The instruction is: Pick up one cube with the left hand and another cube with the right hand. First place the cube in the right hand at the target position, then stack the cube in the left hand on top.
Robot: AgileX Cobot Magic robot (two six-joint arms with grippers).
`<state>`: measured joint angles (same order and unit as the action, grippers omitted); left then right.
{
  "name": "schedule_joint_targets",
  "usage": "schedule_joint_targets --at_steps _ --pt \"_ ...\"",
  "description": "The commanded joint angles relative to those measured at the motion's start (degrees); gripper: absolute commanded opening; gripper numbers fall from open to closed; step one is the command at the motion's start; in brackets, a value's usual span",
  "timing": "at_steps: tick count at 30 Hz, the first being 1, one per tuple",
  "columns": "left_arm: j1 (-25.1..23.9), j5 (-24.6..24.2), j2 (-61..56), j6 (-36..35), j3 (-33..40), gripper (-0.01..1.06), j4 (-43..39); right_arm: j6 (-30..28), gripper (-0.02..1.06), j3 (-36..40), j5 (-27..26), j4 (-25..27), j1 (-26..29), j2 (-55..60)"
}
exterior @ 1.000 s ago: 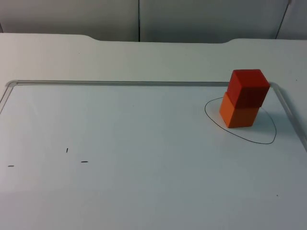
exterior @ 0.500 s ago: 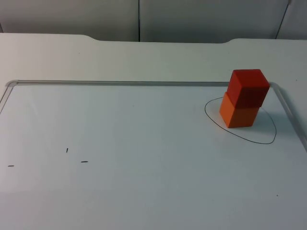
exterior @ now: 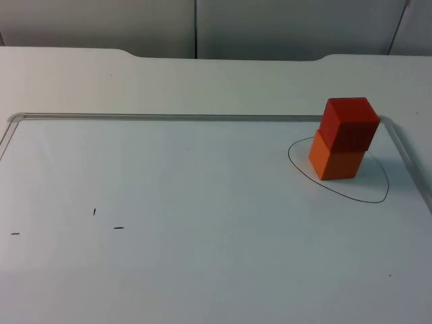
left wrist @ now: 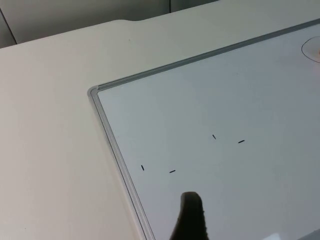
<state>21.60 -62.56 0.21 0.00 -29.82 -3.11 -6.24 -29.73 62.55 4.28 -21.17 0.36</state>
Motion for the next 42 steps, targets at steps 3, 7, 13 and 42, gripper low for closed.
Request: schedule_joint_targets --at_steps 3,7,13,42 --pt "0.17 0.75 -0.21 0.00 0.33 0.68 0.43 0.46 1.05 0.38 -0.65 -0.67 0.01 -0.36" --pt "0.17 0.75 -0.21 -0.96 0.44 0.96 -0.18 2.99 1.05 0.38 -0.65 -2.38 0.01 -0.36" --pt "0.17 0.75 -0.21 -0.96 0.44 1.01 -0.18 4.59 1.05 0.38 -0.65 -2.49 0.01 -0.36" --pt "0.17 0.86 -0.21 -0.34 0.44 1.01 -0.05 5.27 1.05 0.62 -0.65 -2.49 0.01 -0.36"
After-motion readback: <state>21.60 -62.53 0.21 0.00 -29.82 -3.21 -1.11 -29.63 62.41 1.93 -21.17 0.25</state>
